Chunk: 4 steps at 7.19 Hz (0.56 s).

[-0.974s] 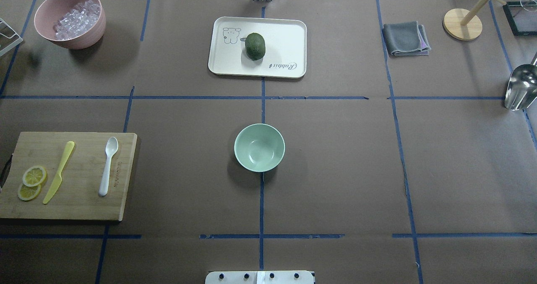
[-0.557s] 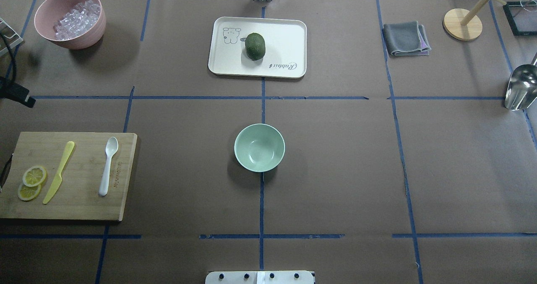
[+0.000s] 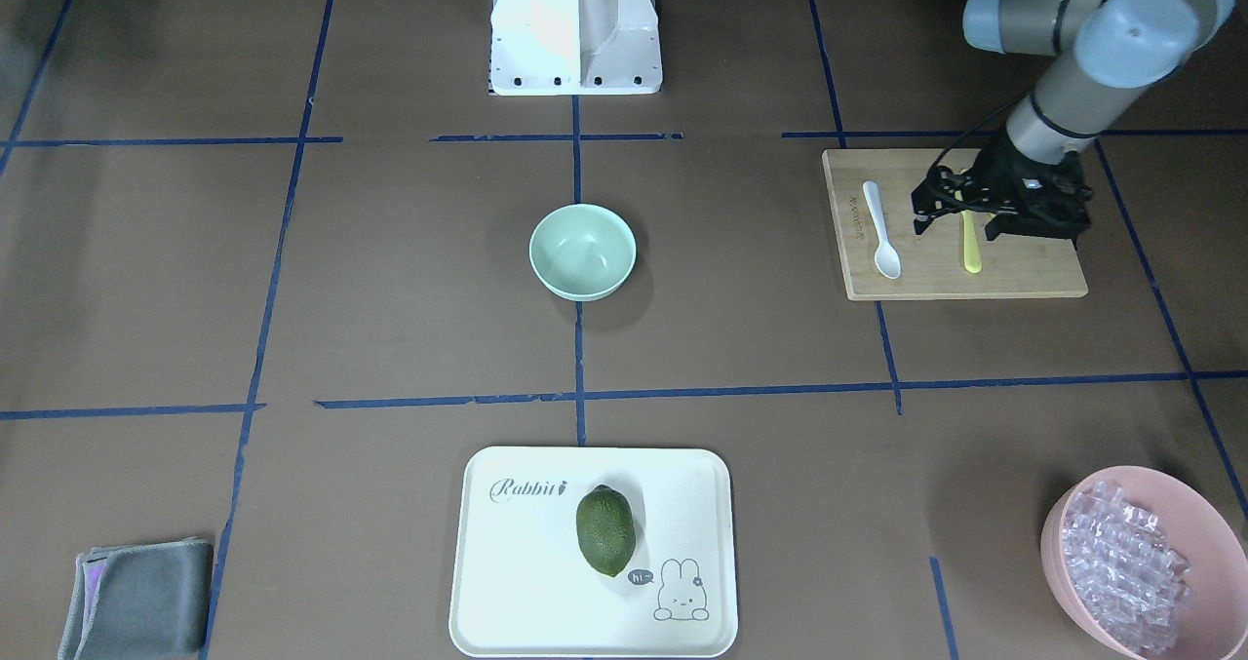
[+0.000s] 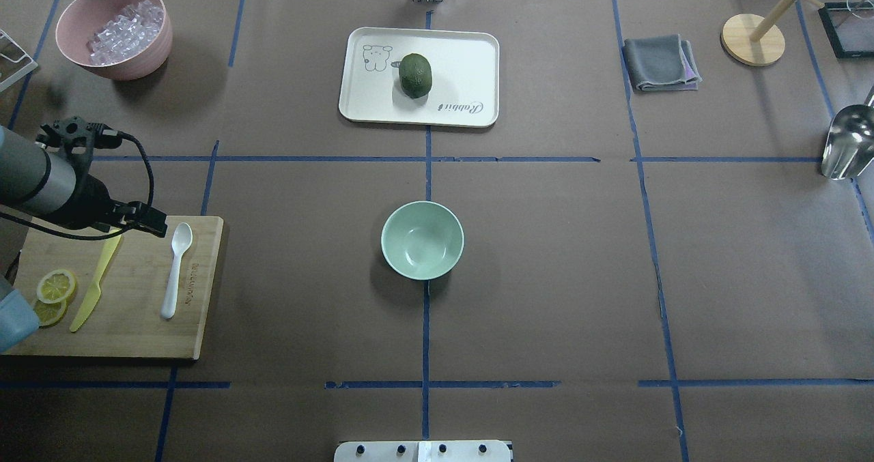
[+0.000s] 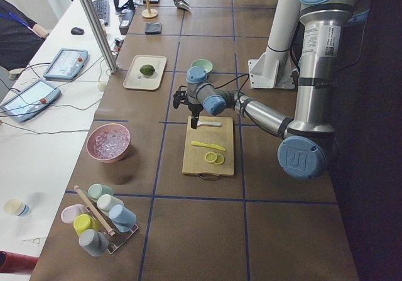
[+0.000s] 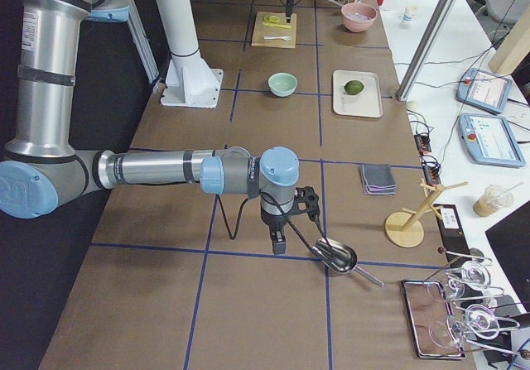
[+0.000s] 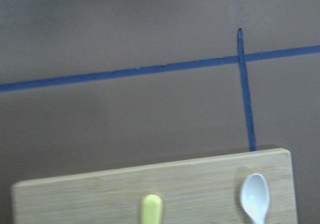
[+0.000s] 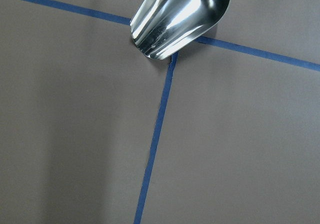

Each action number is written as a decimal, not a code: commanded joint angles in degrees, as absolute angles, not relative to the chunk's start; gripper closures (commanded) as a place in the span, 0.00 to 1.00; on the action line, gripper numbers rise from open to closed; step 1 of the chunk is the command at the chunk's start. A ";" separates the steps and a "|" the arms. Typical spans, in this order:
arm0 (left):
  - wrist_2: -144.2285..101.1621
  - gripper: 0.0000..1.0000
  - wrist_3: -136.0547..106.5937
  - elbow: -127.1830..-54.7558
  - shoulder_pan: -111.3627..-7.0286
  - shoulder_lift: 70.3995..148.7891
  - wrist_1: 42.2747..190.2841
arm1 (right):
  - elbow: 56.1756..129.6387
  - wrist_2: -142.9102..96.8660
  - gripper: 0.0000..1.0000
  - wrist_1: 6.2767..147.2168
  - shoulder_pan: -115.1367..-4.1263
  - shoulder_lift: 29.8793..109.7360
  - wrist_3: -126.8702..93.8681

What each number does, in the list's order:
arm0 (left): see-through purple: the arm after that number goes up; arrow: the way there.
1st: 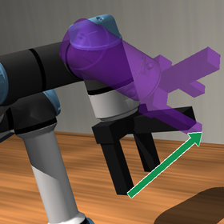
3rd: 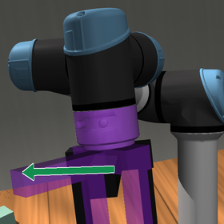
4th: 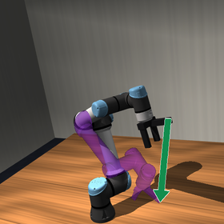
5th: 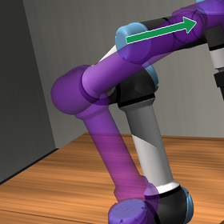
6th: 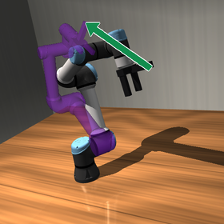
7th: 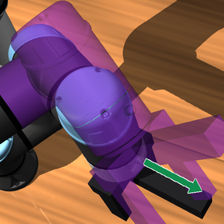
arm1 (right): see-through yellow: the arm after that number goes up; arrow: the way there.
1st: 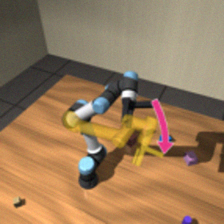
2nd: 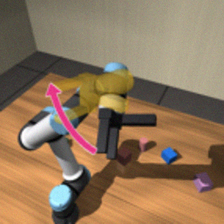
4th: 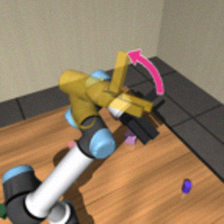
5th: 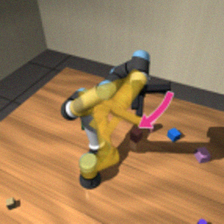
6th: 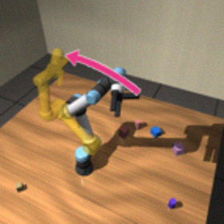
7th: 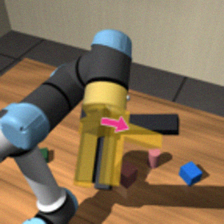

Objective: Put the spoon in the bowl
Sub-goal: 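Move the left gripper over the white spoon on the cutting board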

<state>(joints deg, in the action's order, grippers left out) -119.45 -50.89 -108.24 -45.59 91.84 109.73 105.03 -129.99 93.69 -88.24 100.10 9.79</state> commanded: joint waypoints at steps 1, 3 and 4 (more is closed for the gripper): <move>-118.21 0.00 -52.03 -108.02 -41.76 90.71 110.48 | 105.03 -129.99 0.00 93.69 -88.24 100.19 9.76; -118.13 0.01 -55.54 -107.76 -39.39 90.88 110.48 | 104.94 -130.08 0.00 93.69 -88.24 100.28 9.84; -118.04 0.15 -55.63 -108.45 -39.38 91.14 110.39 | 104.94 -130.08 0.00 93.69 -88.24 100.28 9.84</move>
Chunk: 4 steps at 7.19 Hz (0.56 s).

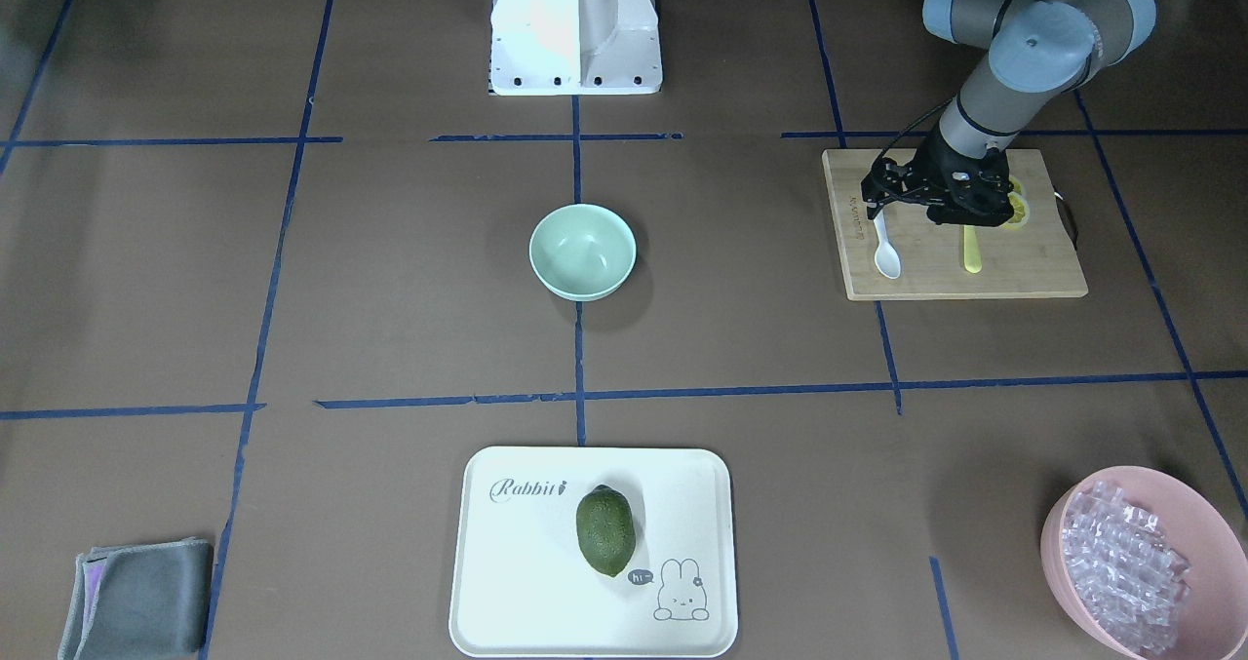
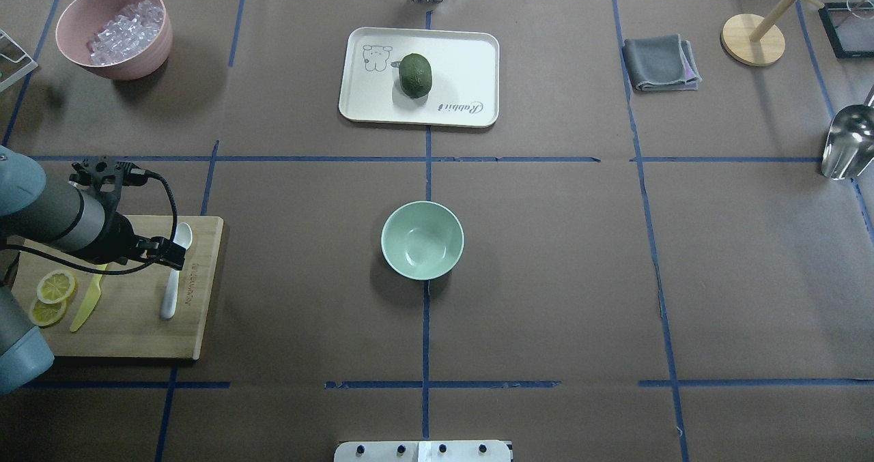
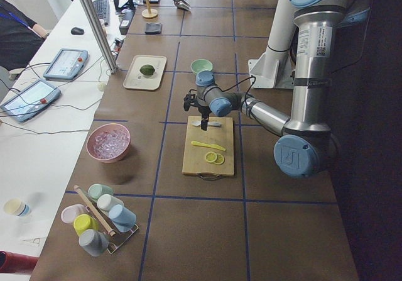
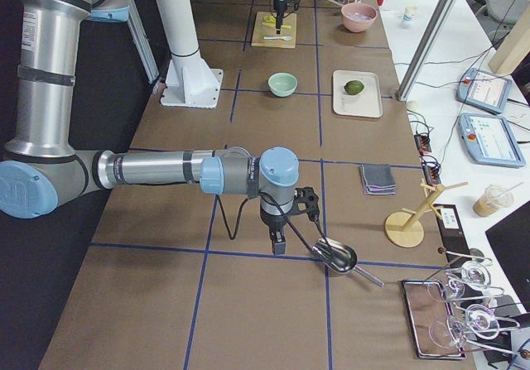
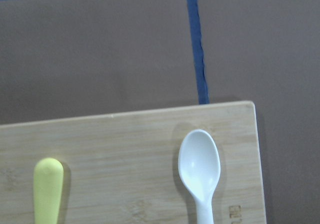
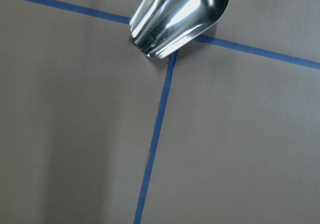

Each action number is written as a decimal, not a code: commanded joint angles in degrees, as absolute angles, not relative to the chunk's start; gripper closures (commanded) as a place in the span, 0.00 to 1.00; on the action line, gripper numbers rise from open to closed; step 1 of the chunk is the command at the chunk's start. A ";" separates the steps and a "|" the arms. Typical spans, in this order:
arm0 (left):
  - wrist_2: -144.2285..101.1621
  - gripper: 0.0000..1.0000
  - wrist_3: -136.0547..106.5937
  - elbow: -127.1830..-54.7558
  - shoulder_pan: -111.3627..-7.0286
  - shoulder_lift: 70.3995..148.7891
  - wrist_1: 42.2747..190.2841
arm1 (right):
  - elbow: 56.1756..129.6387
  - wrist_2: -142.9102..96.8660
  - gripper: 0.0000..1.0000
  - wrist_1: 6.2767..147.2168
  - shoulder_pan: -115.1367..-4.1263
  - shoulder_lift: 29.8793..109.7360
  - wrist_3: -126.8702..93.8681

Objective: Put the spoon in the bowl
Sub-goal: 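Move the left gripper over the white spoon on the cutting board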

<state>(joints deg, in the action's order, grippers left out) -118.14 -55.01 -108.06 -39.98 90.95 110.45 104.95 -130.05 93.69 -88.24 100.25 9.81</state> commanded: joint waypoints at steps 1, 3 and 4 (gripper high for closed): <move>-117.52 0.15 -55.63 -108.63 -38.85 91.23 110.39 | 104.85 -130.08 0.00 93.69 -88.24 100.28 9.84; -113.58 0.15 -55.72 -108.55 -38.06 91.23 110.22 | 104.94 -130.17 0.00 93.69 -88.24 100.89 9.76; -113.38 0.15 -55.72 -107.76 -37.88 91.49 110.13 | 104.85 -130.17 0.00 93.69 -88.24 100.90 9.76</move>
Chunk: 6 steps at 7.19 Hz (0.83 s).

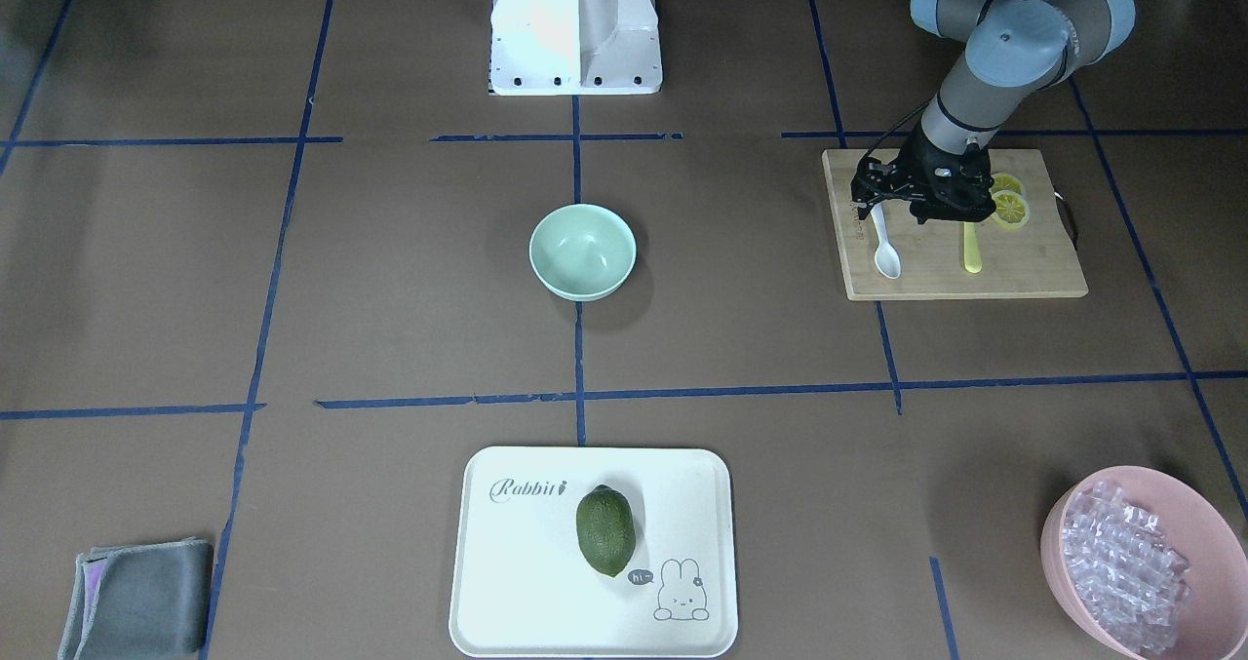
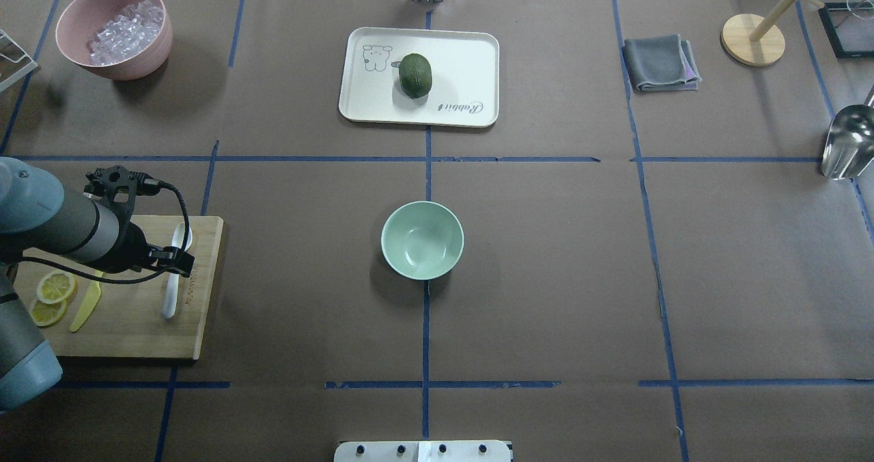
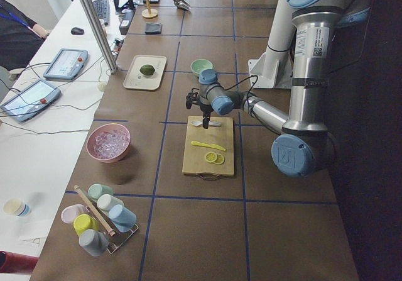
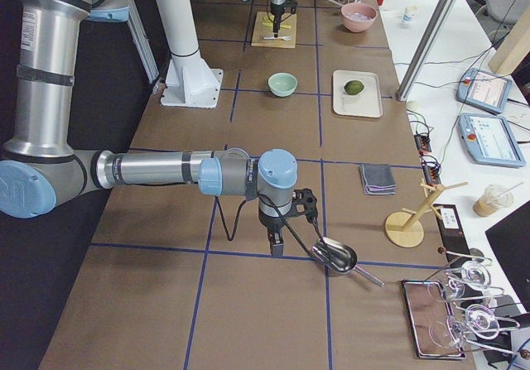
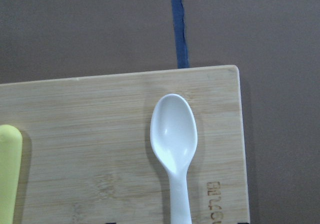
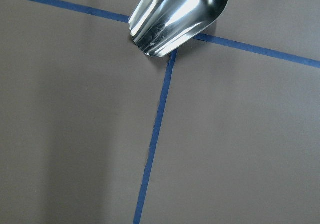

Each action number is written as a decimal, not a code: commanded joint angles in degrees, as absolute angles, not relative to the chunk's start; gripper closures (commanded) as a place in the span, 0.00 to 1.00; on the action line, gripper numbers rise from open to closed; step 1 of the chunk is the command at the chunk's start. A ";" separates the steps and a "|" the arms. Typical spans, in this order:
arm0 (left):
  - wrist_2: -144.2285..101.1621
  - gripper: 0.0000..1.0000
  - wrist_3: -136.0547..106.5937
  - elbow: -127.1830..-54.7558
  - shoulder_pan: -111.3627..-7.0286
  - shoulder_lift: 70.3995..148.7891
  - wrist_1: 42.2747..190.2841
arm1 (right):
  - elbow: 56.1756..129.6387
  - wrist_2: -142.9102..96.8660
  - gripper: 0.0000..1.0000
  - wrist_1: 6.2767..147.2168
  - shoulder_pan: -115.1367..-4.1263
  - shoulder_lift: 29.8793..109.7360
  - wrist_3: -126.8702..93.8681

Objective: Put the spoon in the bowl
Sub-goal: 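Lower the left gripper and grasp the white spoon's handle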

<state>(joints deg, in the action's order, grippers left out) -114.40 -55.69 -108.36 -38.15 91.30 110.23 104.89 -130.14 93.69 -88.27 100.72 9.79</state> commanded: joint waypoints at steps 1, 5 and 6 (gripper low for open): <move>-113.38 0.17 -55.81 -107.58 -37.88 92.02 109.87 | 104.85 -130.17 0.00 93.69 -88.24 100.99 9.84; -113.91 0.30 -55.64 -105.21 -37.35 93.25 109.86 | 104.85 -130.08 0.00 93.69 -88.24 100.99 9.93; -114.08 0.39 -55.63 -105.21 -37.35 93.34 109.86 | 104.85 -130.08 0.00 93.69 -88.24 100.99 9.93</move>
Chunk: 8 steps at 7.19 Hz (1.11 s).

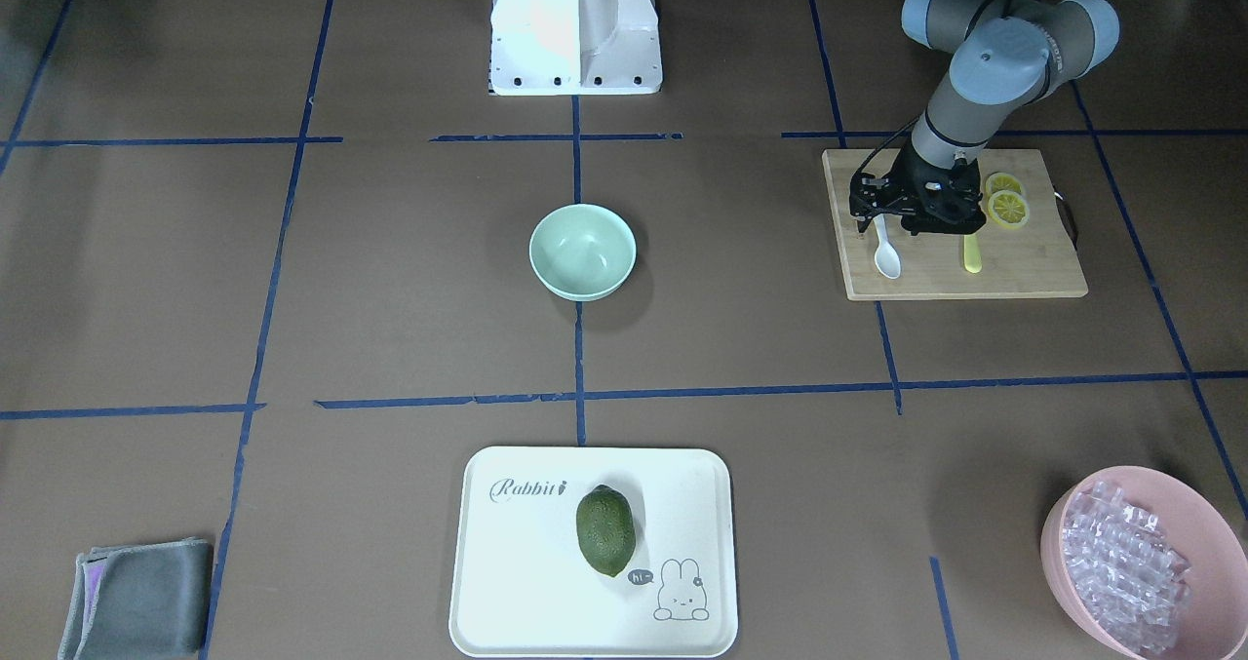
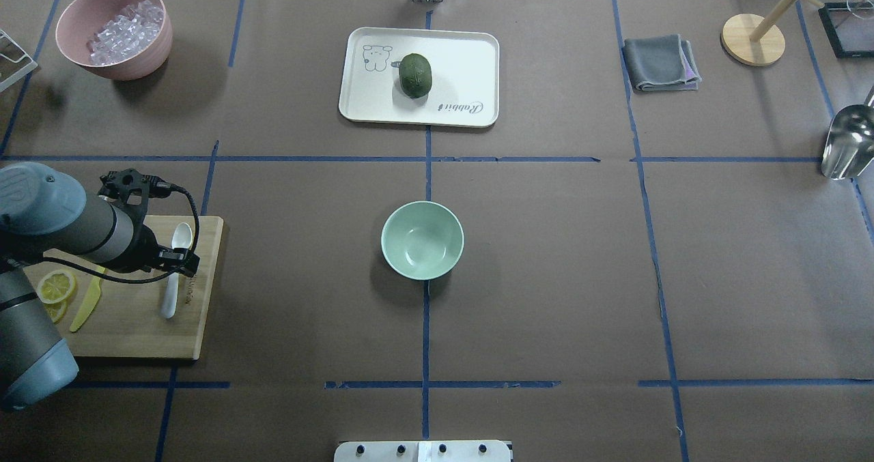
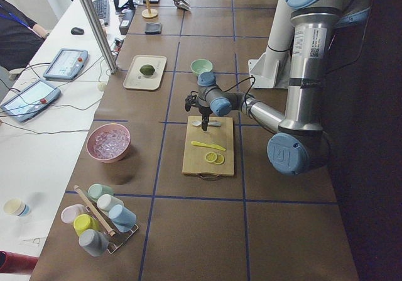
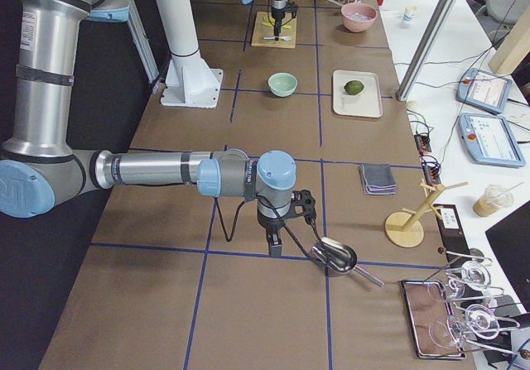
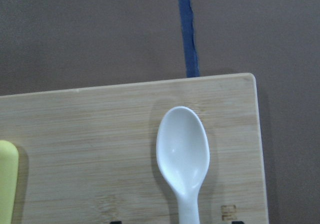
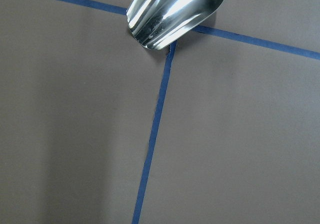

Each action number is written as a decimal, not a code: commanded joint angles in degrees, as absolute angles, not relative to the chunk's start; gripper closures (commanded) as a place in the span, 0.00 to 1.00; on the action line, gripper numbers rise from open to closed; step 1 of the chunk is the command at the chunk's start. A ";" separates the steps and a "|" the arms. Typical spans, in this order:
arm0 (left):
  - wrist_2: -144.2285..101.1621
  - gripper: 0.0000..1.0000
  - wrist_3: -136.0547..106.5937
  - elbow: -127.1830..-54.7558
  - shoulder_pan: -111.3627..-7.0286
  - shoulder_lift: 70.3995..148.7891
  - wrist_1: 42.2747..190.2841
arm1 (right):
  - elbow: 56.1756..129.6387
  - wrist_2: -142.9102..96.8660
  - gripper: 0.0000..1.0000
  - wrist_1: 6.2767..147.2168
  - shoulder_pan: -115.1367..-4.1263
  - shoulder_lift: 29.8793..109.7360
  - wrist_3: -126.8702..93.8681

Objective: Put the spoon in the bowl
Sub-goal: 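Lower the left gripper and grasp the white spoon's handle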

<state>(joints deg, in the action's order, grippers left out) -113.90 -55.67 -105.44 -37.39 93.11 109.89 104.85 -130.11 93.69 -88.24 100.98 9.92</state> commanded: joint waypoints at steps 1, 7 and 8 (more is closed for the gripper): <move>-114.17 0.56 -55.72 -105.47 -37.35 93.34 109.86 | 104.94 -130.17 0.00 93.69 -88.24 100.99 9.93; -114.52 1.00 -55.81 -106.43 -37.44 93.69 109.34 | 105.03 -130.17 0.00 93.69 -88.24 100.99 9.76; -114.96 1.00 -55.90 -107.74 -37.44 94.65 107.77 | 105.03 -130.17 0.00 93.69 -88.24 100.99 9.67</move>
